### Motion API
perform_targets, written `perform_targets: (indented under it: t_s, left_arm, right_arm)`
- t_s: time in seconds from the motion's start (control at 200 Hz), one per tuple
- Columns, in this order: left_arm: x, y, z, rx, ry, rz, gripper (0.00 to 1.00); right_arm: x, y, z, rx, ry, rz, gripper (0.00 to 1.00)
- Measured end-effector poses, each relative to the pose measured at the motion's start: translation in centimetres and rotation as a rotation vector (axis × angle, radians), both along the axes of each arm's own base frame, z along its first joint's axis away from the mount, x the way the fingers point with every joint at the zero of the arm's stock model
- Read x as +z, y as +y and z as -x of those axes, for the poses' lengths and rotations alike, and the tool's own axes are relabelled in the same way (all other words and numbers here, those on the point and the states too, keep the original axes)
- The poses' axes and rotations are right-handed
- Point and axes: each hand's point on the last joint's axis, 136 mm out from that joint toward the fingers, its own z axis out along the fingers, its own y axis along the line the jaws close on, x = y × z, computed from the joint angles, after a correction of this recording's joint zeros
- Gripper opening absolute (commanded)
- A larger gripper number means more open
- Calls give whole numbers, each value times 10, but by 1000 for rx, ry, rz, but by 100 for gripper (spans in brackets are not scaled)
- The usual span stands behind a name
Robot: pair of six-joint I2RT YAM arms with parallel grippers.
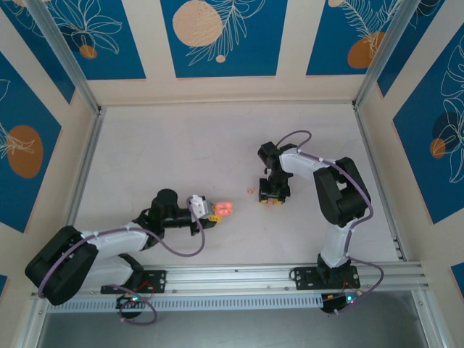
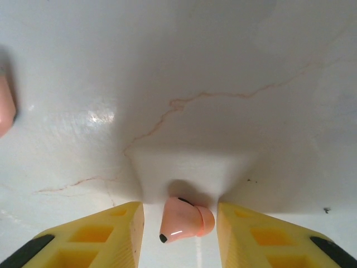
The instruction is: Insert the wireless bluetooth earbuds into the charging case
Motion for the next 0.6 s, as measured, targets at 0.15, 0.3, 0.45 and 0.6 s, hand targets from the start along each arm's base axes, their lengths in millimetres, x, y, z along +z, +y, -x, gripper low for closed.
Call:
perform_targets:
  t_s: [0.15, 0.3, 0.45, 0.6]
  left_arm:
    - [0, 0, 0, 0, 1, -1, 16]
    - [-1, 0, 0, 0, 5, -4, 16]
    - [-1, 0, 0, 0, 6, -5, 16]
    - [-2, 0, 1, 0, 6, -5, 16]
  right_arm:
    - [0, 0, -2, 5, -9, 2, 37]
    - [-4, -1, -2, 12, 3, 8, 35]
    - [-4, -2, -1, 13, 8, 13, 29]
    - [-4, -4, -1, 14, 9, 15, 25]
